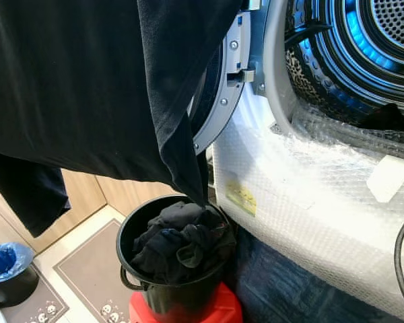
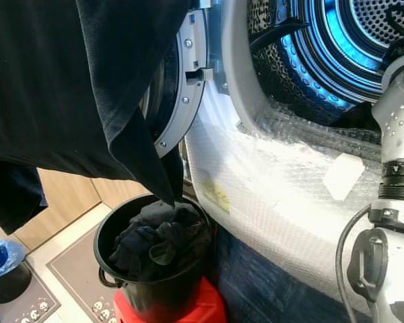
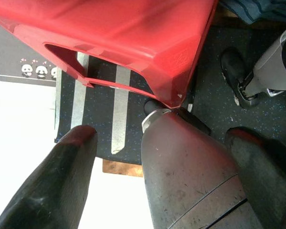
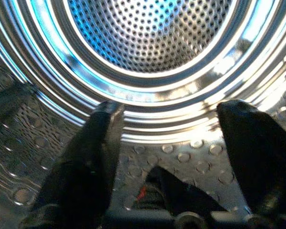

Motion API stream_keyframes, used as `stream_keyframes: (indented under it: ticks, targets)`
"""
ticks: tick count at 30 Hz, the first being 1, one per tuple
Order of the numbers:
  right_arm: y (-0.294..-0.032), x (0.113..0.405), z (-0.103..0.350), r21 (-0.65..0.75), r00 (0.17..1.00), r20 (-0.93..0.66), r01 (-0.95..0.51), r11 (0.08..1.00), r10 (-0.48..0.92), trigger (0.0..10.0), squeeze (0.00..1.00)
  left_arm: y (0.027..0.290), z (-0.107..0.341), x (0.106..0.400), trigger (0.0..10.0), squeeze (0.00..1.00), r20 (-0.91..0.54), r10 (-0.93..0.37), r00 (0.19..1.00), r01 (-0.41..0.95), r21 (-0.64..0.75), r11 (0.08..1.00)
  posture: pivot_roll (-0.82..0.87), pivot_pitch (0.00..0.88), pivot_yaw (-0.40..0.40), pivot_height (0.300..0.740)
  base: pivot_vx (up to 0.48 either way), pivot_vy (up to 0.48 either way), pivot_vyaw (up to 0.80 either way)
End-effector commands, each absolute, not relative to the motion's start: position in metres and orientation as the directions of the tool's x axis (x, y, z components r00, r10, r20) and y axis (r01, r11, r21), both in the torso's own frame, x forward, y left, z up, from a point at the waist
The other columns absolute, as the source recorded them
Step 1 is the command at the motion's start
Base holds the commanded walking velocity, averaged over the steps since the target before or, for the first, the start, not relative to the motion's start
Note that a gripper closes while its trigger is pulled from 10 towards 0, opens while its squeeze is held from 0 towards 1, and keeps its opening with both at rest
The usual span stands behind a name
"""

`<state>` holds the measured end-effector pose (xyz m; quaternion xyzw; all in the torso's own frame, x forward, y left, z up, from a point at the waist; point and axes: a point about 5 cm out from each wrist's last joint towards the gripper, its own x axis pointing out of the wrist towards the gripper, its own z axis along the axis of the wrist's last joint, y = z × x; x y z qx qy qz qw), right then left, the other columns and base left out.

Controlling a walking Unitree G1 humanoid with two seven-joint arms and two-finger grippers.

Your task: Clothes washing

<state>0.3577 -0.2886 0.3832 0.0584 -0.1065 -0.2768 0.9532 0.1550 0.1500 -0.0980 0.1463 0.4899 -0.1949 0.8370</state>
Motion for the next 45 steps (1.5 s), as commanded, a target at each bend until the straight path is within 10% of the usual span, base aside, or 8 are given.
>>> stream_keyframes:
  ticks: [1,8,10,11,33,45]
  targets:
    - [-0.284,0.355,0.389,0.186,0.83,0.198,0.491,0.851,-0.522,10.0,1.0,0.162,-0.102,0.144,10.0,0.0,-0.903,-0.14,0.407,0.454,0.067,0.888,-0.16,0.015,0.074,0.74,0.0,0.0,0.0]
    - [-0.272,0.345,0.395,0.231,0.851,0.304,0.37,0.9,-0.428,10.0,1.0,0.16,-0.102,0.146,10.0,0.0,-0.901,-0.146,0.408,0.461,0.065,0.885,-0.16,0.008,0.067,0.74,0.0,0.0,0.0]
    - [-0.27,0.339,0.393,0.229,0.844,0.341,0.351,0.908,-0.413,10.0,0.84,0.16,-0.101,0.148,10.0,0.0,-0.898,-0.143,0.417,0.442,0.062,0.895,-0.16,0.0,0.066,0.74,0.0,0.0,0.0]
    - [-0.27,0.338,0.39,0.249,0.857,0.342,0.312,0.917,-0.385,10.0,0.01,0.16,-0.101,0.149,10.0,0.0,-0.896,-0.145,0.42,0.443,0.062,0.895,-0.16,0.0,0.065,0.74,0.0,0.0,0.0]
    - [-0.242,0.271,0.338,0.227,0.711,0.665,-0.483,0.846,0.228,10.0,0.0,0.15,-0.094,0.165,10.0,0.0,-0.875,-0.179,0.449,0.464,0.057,0.884,-0.18,0.0,0.073,0.74,0.0,0.0,0.0]
    - [-0.196,0.232,0.279,0.128,0.504,0.503,-0.847,0.516,0.702,10.0,0.0,0.146,-0.096,0.163,10.0,0.0,-0.88,-0.184,0.439,0.48,0.057,0.875,-0.18,0.0,0.068,0.74,0.0,0.0,0.0]
